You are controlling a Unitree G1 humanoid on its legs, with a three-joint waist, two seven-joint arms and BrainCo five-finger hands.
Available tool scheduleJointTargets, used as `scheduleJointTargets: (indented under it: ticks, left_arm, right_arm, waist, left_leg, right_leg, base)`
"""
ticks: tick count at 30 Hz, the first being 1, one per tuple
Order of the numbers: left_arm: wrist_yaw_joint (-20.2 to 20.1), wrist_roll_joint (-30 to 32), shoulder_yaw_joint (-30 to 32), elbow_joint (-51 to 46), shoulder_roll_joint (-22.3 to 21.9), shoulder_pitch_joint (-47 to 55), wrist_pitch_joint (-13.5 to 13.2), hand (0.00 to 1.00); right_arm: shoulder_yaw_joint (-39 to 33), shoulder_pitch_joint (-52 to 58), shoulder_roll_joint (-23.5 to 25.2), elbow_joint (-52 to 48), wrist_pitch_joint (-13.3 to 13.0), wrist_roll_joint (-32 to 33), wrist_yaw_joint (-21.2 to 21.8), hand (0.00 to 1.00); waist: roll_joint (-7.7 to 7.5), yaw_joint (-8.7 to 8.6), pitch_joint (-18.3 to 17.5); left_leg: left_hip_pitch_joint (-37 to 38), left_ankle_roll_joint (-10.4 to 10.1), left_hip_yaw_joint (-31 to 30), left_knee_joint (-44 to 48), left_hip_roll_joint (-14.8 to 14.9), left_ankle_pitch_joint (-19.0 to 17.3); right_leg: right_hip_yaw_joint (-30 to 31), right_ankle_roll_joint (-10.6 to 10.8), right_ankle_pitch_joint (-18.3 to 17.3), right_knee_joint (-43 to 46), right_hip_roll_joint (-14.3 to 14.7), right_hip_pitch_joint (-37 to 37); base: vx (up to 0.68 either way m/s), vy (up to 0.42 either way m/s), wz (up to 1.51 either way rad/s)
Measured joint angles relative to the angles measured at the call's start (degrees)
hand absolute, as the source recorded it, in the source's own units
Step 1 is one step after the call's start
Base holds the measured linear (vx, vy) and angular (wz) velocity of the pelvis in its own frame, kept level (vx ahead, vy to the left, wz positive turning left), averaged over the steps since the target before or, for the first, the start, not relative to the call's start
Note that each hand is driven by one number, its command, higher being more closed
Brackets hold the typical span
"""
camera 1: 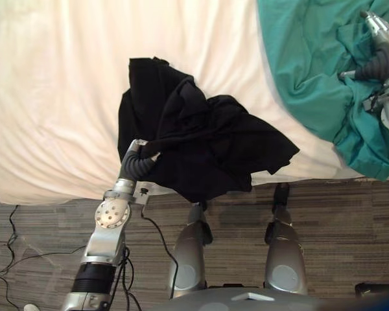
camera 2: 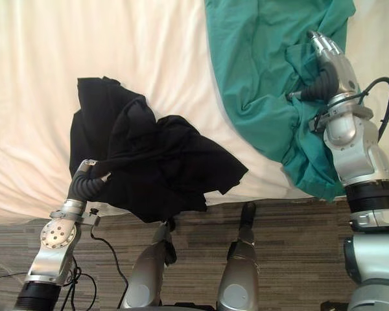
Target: Tidy the bed and pick cloth on bed and put in laundry
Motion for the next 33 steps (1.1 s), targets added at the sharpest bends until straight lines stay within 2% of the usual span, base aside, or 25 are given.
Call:
scheduleJointTargets:
  ticks: [1, 5, 10, 13, 19, 21, 23, 25, 27, 30, 33]
  left_arm:
    - [-0.27, -0.23, -0.24, -0.11, 0.45, 0.02, 0.00, 1.00]
    - [-1.50, -2.16, -1.28, -0.51, 3.06, 0.02, 0.00, 1.00]
    - [-1.95, -2.47, -3.03, -0.47, 3.27, 0.02, 0.02, 1.00]
    - [-1.98, -2.46, -4.04, -0.22, 3.05, 0.02, 0.15, 1.00]
    - [-2.03, -1.97, -4.24, 0.95, 0.69, 0.02, 1.43, 1.00]
    - [-2.08, -1.55, -4.44, 3.13, -1.46, 0.03, 2.23, 1.00]
    - [-2.07, -0.87, -4.51, 4.94, -3.19, 0.02, 3.28, 1.00]
    - [-1.95, 0.79, -4.52, 7.24, -4.50, 0.06, 4.60, 1.00]
    - [-1.87, 2.05, -4.11, 9.57, -5.19, -0.05, 5.62, 1.00]
    - [-1.55, 5.41, -3.51, 18.37, -6.73, -3.28, 5.75, 1.00]
    - [-0.06, 7.62, -3.38, 24.40, -7.62, -5.45, 5.78, 1.00]
  right_arm:
    - [0.53, -0.32, -0.24, 0.71, -0.15, -0.08, 0.48, 1.00]
    - [4.18, -1.42, -4.06, 4.38, -1.09, -1.42, 3.29, 1.00]
    - [4.23, -3.19, -5.97, 7.05, -1.06, -2.78, 4.53, 1.00]
    - [4.23, -3.31, -5.25, 8.96, -0.78, -2.48, 4.53, 1.00]
    - [2.93, -2.81, -0.34, 12.10, 0.76, -1.02, 4.52, 1.00]
    - [0.14, 0.92, 2.84, 12.12, 1.01, -0.94, 4.51, 1.00]
    - [-2.68, 4.45, 6.55, 11.49, 1.53, -0.20, 4.48, 1.00]
    - [-4.60, 9.98, 11.16, 9.53, 1.65, 0.95, 4.48, 1.00]
    - [-7.28, 13.95, 17.34, 9.30, 1.58, 1.40, 4.48, 1.00]
    - [-8.54, 19.67, 25.47, 8.86, 1.66, 2.73, 4.47, 1.00]
    - [-8.51, 22.38, 30.91, 9.57, 1.97, 3.64, 4.48, 1.00]
  waist:
    - [-0.20, 0.07, 0.13]
    - [-0.38, 0.58, 0.25]
    - [-0.38, 1.99, 0.24]
    - [-0.43, 2.06, 0.21]
    - [-1.83, 2.15, -1.32]
    - [-2.33, 2.39, -3.70]
    - [-3.04, 2.47, -4.42]
    - [-4.31, 2.51, -6.21]
    - [-5.65, 1.66, -7.27]
    - [-7.59, 1.50, -10.36]
    - [-8.92, 1.33, -11.71]
  left_leg:
    - [-0.08, 0.01, -0.01, 0.00, 0.00, 0.01]
    - [-0.39, 0.03, -0.40, 0.01, -0.06, 0.03]
    - [-0.84, -0.06, -1.37, 0.89, -0.04, 0.11]
    - [-0.84, -0.05, -2.36, 1.08, 0.07, 0.11]
    - [-0.83, -0.11, -3.09, 1.45, 0.12, 0.23]
    - [-0.66, -0.11, -3.11, 1.46, 0.14, 0.23]
    - [1.20, -0.11, -3.09, 1.32, 0.15, 0.23]
    - [2.91, -0.11, -3.08, 0.96, 0.14, 0.23]
    - [5.09, -0.17, -3.16, 0.75, 0.15, 0.19]
    - [7.69, -0.94, -2.80, 0.41, 0.21, -0.47]
    - [10.77, -1.18, -2.08, -0.01, 0.29, -1.08]
  right_leg:
    - [-0.06, -0.03, -0.02, 0.00, 0.00, -0.09]
    - [-0.34, -0.09, -0.09, 0.09, -0.03, -0.17]
    - [-0.79, -0.44, -0.48, 0.32, -0.01, 0.10]
    - [-1.73, -0.71, -1.44, 1.87, -0.08, 0.24]
    - [-1.99, -0.90, -2.37, 3.10, -0.21, 0.33]
    - [-2.13, -0.91, -2.38, 3.09, -0.21, 0.55]
    - [-2.21, -1.03, -2.53, 3.07, -0.21, 2.29]
    - [-2.48, -0.96, -3.41, 3.08, -0.18, 4.00]
    - [-3.13, -0.97, -4.01, 3.10, -0.17, 6.51]
    - [-2.92, -0.84, -4.51, 2.99, -0.14, 8.75]
    - [-2.23, -0.53, -4.77, 2.83, -0.09, 10.78]
  base:
    - [-0.02, 0.008, 0.04]
    - [-0.01, 0.006, 0.03]
    - [-0.01, -0.001, 0.05]
    - [-0.02, 0.003, 0.14]
    - [-0.02, 0.003, 0.04]
    - [0.00, 0.000, 0.00]
    - [0.04, -0.009, 0.00]
    - [0.05, -0.013, 0.04]
    - [0.03, -0.011, 0.08]
    - [0.02, 0.001, -0.03]
    - [-0.01, 0.007, -0.15]
